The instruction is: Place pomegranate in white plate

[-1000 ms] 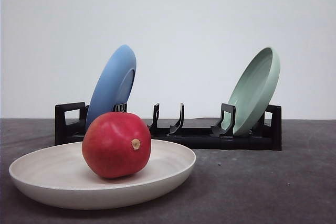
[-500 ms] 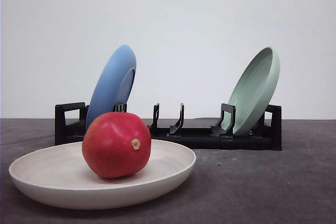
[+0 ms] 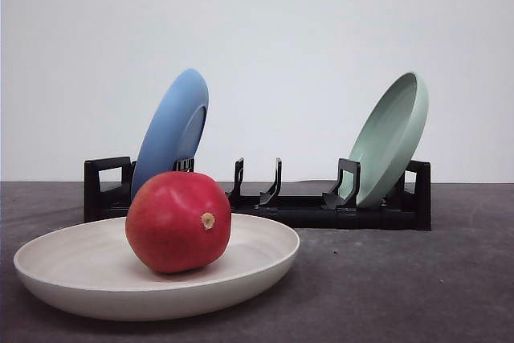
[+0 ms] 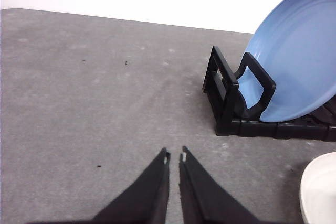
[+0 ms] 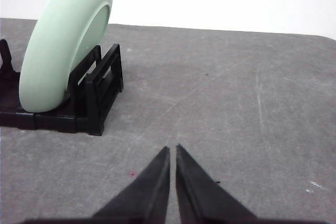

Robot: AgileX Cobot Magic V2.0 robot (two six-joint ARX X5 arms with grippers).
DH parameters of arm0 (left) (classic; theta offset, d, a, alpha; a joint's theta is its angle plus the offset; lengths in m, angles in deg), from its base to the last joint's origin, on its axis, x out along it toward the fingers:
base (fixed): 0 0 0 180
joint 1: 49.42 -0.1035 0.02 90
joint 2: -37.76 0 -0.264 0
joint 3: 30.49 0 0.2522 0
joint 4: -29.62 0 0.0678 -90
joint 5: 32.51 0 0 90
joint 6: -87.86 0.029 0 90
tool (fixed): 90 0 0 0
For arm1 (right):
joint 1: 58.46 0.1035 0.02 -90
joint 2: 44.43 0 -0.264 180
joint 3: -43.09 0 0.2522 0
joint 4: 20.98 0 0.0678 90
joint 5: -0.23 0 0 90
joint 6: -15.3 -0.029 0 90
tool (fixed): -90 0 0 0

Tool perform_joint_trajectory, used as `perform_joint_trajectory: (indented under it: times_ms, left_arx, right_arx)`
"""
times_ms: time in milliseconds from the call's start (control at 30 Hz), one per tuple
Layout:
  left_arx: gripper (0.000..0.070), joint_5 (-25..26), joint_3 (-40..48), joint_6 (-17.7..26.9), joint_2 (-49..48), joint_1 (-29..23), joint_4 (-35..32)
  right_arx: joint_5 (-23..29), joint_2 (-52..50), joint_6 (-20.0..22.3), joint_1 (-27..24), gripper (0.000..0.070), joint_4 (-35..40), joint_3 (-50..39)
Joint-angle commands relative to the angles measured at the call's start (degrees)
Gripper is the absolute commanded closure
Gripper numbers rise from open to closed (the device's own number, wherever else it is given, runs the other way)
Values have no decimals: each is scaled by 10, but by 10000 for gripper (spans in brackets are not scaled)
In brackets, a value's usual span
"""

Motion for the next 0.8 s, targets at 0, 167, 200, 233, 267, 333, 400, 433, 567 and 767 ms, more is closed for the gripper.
perform_joint_trajectory:
  times_ms: [0,167,200,233,267,333,400,433,567,767]
  left_arx:
    - [685,-1,6,5,0,-1,0]
    - [685,-1,6,5,0,-1,0]
    - [684,-1,6,5,0,-1,0]
    - [685,-1,6,5,0,-1,0]
    - [685,-1,6,5,0,-1,0]
    - [685,-1,6,5,0,-1,0]
    - [685,-1,6,5,0,-1,0]
    - [685,-1,6,5,0,-1,0]
    - [685,-1,6,5,0,-1,0]
    - [684,-1,6,5,0,-1,0]
  right_arx:
    - [0,0,-6,-1,684,6,-2]
    - [0,0,-6,-1,684,6,-2]
    - [0,0,-6,-1,684,6,-2]
    - [0,0,-6,-1,684,6,-2]
    - [0,0,-6,-1,684,6,-2]
    - [0,0,-6,-1,684,6,-2]
    - [0,0,-6,-1,684,6,-2]
    - [0,0,-6,-1,684,6,-2]
    - [0,0,-6,-1,684,6,-2]
    - [0,0,-6,-1,684,6,-2]
